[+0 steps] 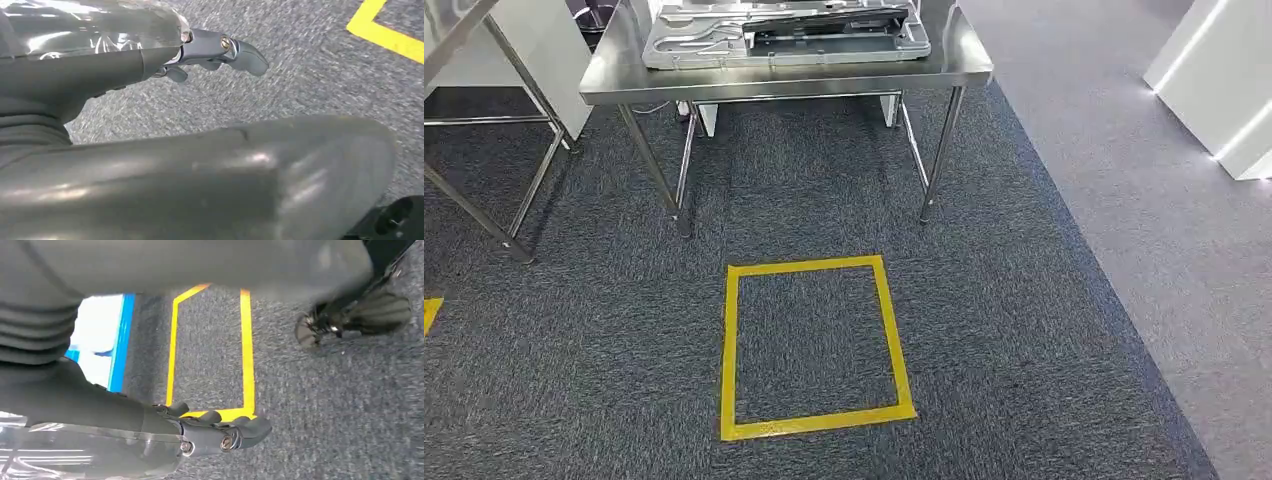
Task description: Take the parts from the cabinet and place them on the table.
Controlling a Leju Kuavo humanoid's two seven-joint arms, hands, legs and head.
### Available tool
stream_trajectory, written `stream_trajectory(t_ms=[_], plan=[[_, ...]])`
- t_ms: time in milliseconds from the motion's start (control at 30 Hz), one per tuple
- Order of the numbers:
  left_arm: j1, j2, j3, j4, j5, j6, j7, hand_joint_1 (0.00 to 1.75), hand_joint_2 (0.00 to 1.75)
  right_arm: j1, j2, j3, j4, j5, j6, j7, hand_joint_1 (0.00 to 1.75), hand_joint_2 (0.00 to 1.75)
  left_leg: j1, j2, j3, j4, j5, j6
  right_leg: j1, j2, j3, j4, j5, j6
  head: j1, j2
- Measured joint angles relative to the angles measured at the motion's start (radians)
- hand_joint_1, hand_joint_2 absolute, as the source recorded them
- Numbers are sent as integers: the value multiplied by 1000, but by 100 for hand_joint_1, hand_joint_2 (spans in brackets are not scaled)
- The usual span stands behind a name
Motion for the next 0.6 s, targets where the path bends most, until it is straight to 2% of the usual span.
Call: stream_trajectory(t_ms=[33, 67, 100, 133, 167, 200, 233, 267, 300, 433, 600], plan=[[1, 0, 0, 0, 0, 0, 2, 0, 0, 1, 0, -2, 0, 0, 1, 1, 0, 175, -1, 0, -4, 2, 1, -1, 0, 0, -21, 47, -7, 1, 0, 0], [1, 0, 0, 0, 0, 0, 3, 0, 175, 1, 0, -5, 0, 0, 1, 1, 0, 175, -1, -1, -6, 5, 2, -2, 0, 0, -15, 39, 10, 2, 0, 0], [1, 0, 0, 0, 0, 0, 5, 0, 175, 2, 0, -7, 0, 0, 1, 1, 0, 175, -1, -3, -7, 9, 2, -2, -1, 0, 13, -13, 46, 1, 0, 0], [1, 0, -1, 0, 0, 0, 6, 0, 175, 2, 0, -8, 0, 0, 1, 3, 0, 175, 0, -4, -7, 14, 1, -5, -3, 0, 65, -110, 95, 0, 0, 0], [0, -1, -1, 0, 0, 0, 8, 0, 175, 1, -2, -9, 0, 0, 0, 4, 0, 175, 3, -4, -10, 24, -3, -6, -10, 0, 117, -210, 133, 12, 0, 0], [-1, 5, -1, 0, 0, 0, 8, 0, 175, 0, 2, -9, 1, 0, 0, 6, 0, 175, -6, -6, -19, 35, -8, -12, -15, 3, 137, -257, 119, 27, 0, 0], [-1, 6, -2, 0, 0, 0, 8, 0, 175, -2, 7, -9, 2, 0, 0, 9, 0, 175, -10, -9, -26, 53, -22, -12, -14, 15, 131, -257, 135, -7, -1, 0], [-2, 6, -2, 0, 0, 0, 8, 0, 175, -2, 8, -10, 3, -1, -1, 10, 0, 175, -16, -8, -29, 51, -13, -14, -12, 11, 129, -252, 125, -5, -1, 0], [-2, 7, -2, 0, 0, 0, 8, 0, 175, -3, 8, -10, 3, -1, -1, 10, 0, 175, -14, -9, -29, 49, -13, -14, -9, 11, 127, -251, 127, -9, 0, 0], [0, 7, -2, 0, 0, -2, 7, 0, 175, -3, 8, -16, 3, -1, 5, -27, 0, 175, -11, -9, -29, 42, -4, -27, -5, 11, 122, -250, 132, -17, -1, 0], [3, 6, 5, 0, 0, -13, 10, 0, 175, -2, 6, -6, 1, -18, 5, -41, 0, 175, -7, -9, -29, 42, -2, -31, -1, 11, 122, -249, 134, -19, -1, 0]])
